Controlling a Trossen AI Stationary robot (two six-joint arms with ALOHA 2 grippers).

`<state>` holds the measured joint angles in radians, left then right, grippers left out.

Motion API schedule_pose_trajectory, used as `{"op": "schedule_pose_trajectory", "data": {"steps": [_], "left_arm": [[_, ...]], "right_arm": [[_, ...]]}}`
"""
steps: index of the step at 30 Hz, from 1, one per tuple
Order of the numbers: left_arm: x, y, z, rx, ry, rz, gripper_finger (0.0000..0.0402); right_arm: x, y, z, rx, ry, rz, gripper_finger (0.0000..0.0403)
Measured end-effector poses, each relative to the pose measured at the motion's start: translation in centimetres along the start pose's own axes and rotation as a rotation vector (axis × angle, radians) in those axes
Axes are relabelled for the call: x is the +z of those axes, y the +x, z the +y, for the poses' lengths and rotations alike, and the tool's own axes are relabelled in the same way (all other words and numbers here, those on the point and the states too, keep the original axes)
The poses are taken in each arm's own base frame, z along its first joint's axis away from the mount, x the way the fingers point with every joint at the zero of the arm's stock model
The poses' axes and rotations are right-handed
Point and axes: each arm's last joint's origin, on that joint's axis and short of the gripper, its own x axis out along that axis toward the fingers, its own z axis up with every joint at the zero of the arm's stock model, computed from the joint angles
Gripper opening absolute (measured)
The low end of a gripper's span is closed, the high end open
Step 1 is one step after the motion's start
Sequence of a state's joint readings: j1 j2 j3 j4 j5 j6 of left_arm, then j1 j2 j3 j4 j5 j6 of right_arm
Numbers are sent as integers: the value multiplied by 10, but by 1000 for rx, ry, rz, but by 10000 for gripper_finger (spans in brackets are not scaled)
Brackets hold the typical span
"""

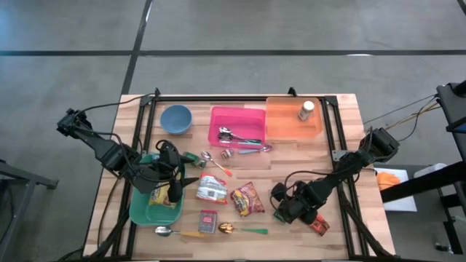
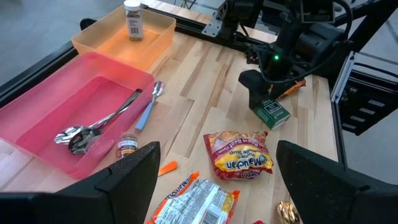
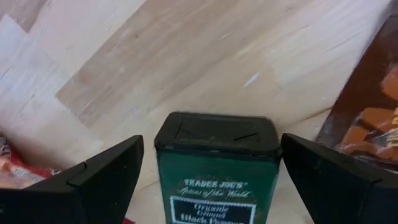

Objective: Pick & Place Food Item
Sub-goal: Put the black spice can into the orange bin

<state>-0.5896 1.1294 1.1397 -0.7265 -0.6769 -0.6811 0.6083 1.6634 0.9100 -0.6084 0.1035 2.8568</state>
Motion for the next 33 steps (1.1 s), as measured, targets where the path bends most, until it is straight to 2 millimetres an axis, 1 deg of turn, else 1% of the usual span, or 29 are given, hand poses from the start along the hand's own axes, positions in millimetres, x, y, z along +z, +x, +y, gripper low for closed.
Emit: {"op": "schedule_pose_trajectory", "data": {"steps": [10, 17, 29, 31, 33], "left_arm": [[0, 0, 0, 0, 0, 0, 325], [0, 0, 0, 0, 0, 0, 325], [0, 0, 0, 0, 0, 0, 325], [0, 0, 0, 0, 0, 0, 325], [0, 0, 0, 0, 0, 0, 325]], "right_arm": [[-1, 0, 1, 29, 3, 2, 371], [-1, 0, 1, 31, -53, 7, 371], [-3, 0, 0, -1, -45, 28, 370], [-3, 0, 0, -16, -35, 38, 366], [-4, 0, 0, -25, -10, 44, 350]]}}
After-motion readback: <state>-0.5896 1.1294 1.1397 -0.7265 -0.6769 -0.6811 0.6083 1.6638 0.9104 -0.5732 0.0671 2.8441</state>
